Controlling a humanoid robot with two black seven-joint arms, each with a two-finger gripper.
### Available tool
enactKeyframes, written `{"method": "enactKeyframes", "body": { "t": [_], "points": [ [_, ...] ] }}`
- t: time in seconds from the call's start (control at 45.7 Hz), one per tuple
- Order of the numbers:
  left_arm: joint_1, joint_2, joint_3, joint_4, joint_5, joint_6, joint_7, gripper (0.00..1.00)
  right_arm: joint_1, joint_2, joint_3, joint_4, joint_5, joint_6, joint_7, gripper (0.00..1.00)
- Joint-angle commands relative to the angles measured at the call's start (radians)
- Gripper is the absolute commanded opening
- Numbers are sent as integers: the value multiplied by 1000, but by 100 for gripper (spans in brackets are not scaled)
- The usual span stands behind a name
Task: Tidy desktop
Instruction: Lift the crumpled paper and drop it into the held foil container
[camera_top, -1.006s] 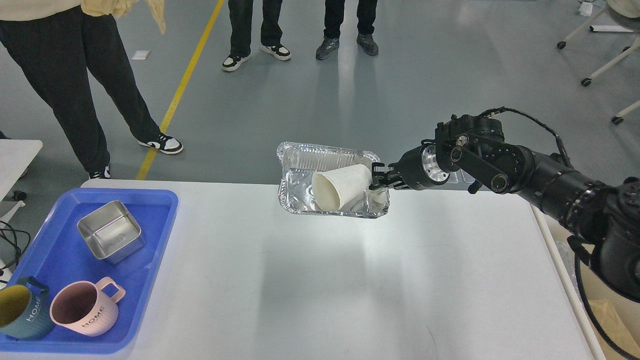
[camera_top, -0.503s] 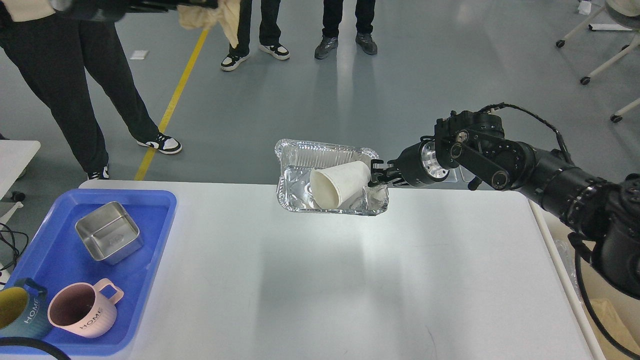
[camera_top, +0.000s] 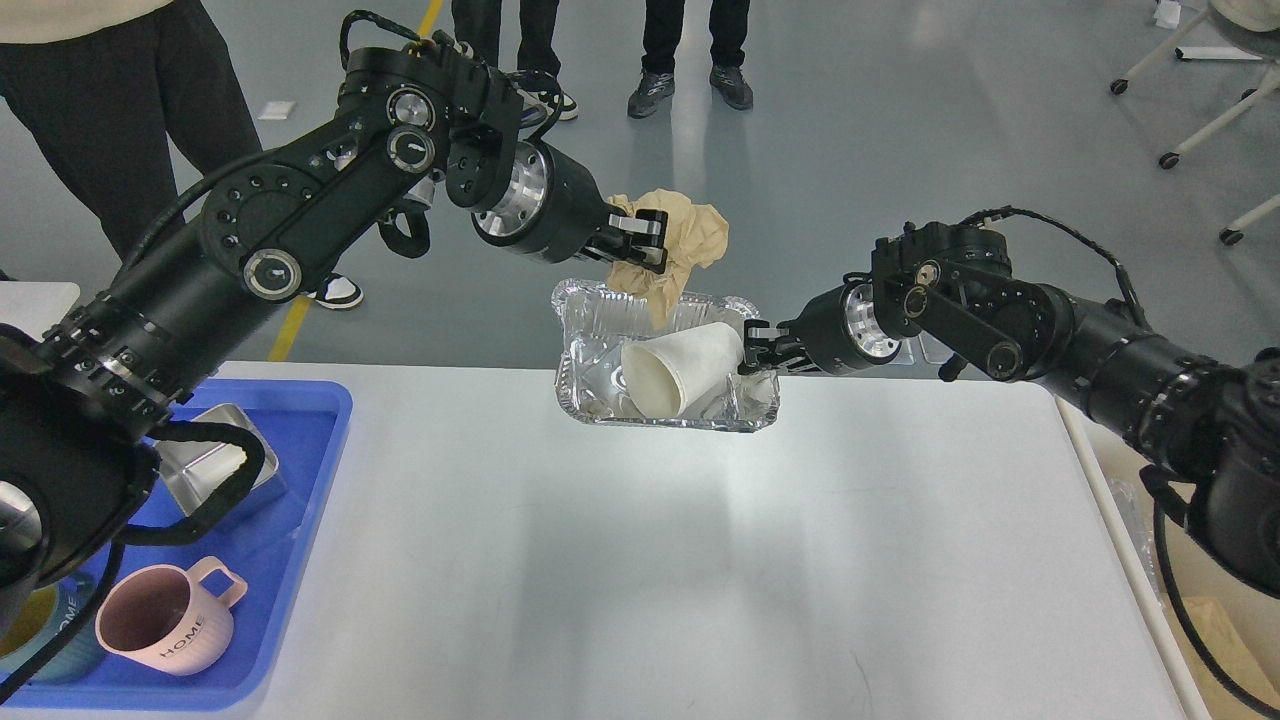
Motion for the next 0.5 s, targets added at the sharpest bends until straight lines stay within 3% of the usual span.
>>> {"method": "enactKeyframes", "body": {
  "t": [0.0, 0.481],
  "points": [
    [9, 7, 16, 6, 2, 0, 2, 1, -2, -6, 1, 1, 0, 0, 0, 0],
    [30, 90, 25, 6, 6, 0, 0, 3, -8, -3, 1, 6, 0, -5, 0, 0]
  ]
}}
